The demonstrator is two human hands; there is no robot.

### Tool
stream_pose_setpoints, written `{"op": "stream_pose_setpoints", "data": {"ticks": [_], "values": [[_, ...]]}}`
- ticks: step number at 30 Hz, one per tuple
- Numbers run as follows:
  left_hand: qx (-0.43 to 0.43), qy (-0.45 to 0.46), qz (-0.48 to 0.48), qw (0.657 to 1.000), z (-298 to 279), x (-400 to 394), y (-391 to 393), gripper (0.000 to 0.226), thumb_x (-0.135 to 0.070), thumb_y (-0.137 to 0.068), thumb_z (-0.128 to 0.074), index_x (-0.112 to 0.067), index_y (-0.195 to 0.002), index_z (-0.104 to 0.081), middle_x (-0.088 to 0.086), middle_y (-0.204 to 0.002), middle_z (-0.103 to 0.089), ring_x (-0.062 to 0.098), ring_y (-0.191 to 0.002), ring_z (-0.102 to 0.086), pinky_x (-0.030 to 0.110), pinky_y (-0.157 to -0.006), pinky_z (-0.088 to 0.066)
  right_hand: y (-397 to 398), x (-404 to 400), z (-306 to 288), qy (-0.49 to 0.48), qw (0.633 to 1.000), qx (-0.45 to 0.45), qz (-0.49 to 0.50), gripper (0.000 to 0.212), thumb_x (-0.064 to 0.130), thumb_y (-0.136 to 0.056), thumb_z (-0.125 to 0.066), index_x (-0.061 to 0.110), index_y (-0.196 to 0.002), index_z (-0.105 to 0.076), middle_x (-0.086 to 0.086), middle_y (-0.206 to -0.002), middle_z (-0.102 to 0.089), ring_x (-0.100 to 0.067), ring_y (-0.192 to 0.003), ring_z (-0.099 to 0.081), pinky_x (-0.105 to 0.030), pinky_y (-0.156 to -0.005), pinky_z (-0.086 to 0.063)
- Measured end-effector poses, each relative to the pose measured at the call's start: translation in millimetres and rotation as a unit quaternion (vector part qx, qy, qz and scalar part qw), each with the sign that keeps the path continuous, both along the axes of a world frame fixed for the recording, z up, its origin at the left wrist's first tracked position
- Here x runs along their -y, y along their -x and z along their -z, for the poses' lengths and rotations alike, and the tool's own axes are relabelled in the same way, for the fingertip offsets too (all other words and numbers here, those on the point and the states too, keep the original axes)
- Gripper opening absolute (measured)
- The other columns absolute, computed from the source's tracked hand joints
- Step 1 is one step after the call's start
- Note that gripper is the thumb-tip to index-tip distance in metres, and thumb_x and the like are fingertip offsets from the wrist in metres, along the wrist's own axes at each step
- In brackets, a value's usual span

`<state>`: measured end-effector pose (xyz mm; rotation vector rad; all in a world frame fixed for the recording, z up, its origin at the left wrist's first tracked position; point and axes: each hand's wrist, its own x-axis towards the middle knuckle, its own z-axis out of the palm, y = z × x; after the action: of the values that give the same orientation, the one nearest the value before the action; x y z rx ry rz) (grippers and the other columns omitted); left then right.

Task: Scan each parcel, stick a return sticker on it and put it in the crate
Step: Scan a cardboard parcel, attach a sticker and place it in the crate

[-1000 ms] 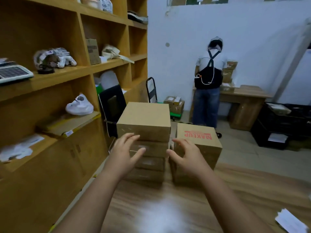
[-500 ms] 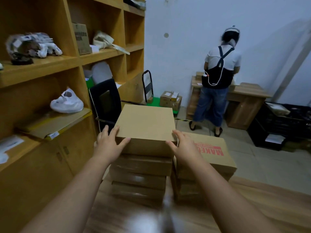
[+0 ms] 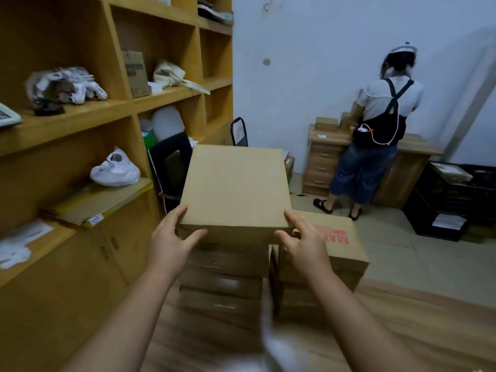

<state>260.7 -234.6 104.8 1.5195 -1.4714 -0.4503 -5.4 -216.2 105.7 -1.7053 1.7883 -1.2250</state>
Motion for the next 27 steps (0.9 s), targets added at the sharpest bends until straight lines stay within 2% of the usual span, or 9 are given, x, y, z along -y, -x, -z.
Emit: {"op": "stream_pose_setpoints", "data": {"ticks": [4,9,12,13,16,18,20,23,27], "values": [[-0.059,0.027,-0.026,0.998,-18.1,-39.3,30.1,0.096,-0.029,-0.069,-0.087,-0.025,-0.149,-0.035,-0.003,-0.144,-0.048,0.015,-0.129,-0.046,0.034,-0.106,-0.04,34.3,-39.0,-12.2,0.063,0.998,0.028,-0.005,0.069,0.02,-0.085,-0.074,0.026,-0.146,-0.041,0.0,-0.143,-0.051,-0.016,-0.128,-0.051,-0.042,-0.108,-0.044],[-0.082,0.062,-0.003,0.995,-10.9,-117.7,96.0,0.087,-0.018,-0.067,-0.087,-0.026,-0.144,-0.045,-0.008,-0.141,-0.048,0.012,-0.122,-0.049,0.031,-0.102,-0.043,106.3,-116.8,-9.5,0.067,0.997,0.03,-0.012,0.073,0.023,-0.084,-0.075,0.025,-0.147,-0.038,0.003,-0.145,-0.047,-0.007,-0.129,-0.045,-0.029,-0.111,-0.037],[-0.123,0.039,0.022,0.991,3.6,-164.0,136.9,0.082,-0.015,-0.069,-0.085,-0.036,-0.138,-0.045,-0.01,-0.145,-0.04,0.01,-0.126,-0.044,0.036,-0.109,-0.039,152.9,-164.8,4.6,0.047,0.997,0.053,-0.02,0.073,0.021,-0.083,-0.076,0.024,-0.146,-0.039,0.006,-0.144,-0.047,-0.007,-0.127,-0.047,-0.031,-0.11,-0.041],[-0.14,0.031,0.042,0.989,7.3,-179.7,149.1,0.081,-0.014,-0.07,-0.084,-0.039,-0.136,-0.045,-0.009,-0.148,-0.039,0.008,-0.129,-0.043,0.036,-0.111,-0.037,165.7,-180.2,12.0,0.04,0.997,0.056,-0.024,0.072,0.02,-0.083,-0.076,0.024,-0.146,-0.04,0.006,-0.142,-0.048,-0.009,-0.125,-0.05,-0.028,-0.107,-0.044],[-0.204,-0.016,0.104,0.973,18.4,-220.3,174.8,0.081,-0.011,-0.073,-0.081,-0.046,-0.135,-0.043,-0.011,-0.146,-0.043,0.005,-0.133,-0.042,0.041,-0.115,-0.034,192.7,-221.0,38.2,0.012,0.995,0.089,-0.035,0.067,0.014,-0.085,-0.074,0.02,-0.144,-0.043,0.006,-0.136,-0.051,-0.006,-0.113,-0.056,-0.001,-0.087,-0.043],[-0.235,-0.044,0.133,0.962,24.7,-243.1,183.2,0.082,-0.008,-0.072,-0.079,-0.049,-0.133,-0.043,-0.015,-0.141,-0.049,0.006,-0.131,-0.045,0.043,-0.115,-0.033,200.9,-245.0,55.5,-0.007,0.995,0.092,-0.045,0.063,0.014,-0.086,-0.073,0.021,-0.143,-0.047,0.01,-0.134,-0.049,-0.008,-0.116,-0.056,-0.004,-0.089,-0.042],[-0.222,-0.061,0.13,0.965,25.8,-261.3,188.3,0.083,-0.013,-0.067,-0.082,-0.05,-0.132,-0.045,-0.014,-0.137,-0.052,0.009,-0.129,-0.047,0.04,-0.112,-0.038,205.8,-262.4,74.7,-0.017,0.995,0.088,-0.045,0.06,0.014,-0.085,-0.074,0.019,-0.14,-0.051,0.007,-0.135,-0.05,-0.012,-0.122,-0.054,-0.017,-0.097,-0.043],[-0.169,-0.071,0.11,0.977,26.4,-281.1,192.9,0.081,-0.014,-0.068,-0.084,-0.045,-0.133,-0.048,-0.009,-0.138,-0.05,0.012,-0.129,-0.045,0.026,-0.104,-0.04,207.4,-282.8,102.7,-0.07,0.993,0.083,-0.045,0.059,0.018,-0.086,-0.074,0.016,-0.14,-0.051,0.002,-0.133,-0.052,-0.014,-0.122,-0.053,-0.021,-0.096,-0.042],[-0.036,-0.058,0.096,0.993,37.9,-296.4,198.3,0.082,-0.016,-0.067,-0.087,-0.057,-0.127,-0.048,-0.008,-0.142,-0.045,0.009,-0.132,-0.04,0.036,-0.113,-0.034,195.6,-308.4,136.4,-0.222,0.961,0.135,-0.094,0.058,0.013,-0.094,-0.062,0.017,-0.148,-0.04,-0.001,-0.144,-0.048,-0.016,-0.129,-0.048,-0.029,-0.104,-0.044]]}}
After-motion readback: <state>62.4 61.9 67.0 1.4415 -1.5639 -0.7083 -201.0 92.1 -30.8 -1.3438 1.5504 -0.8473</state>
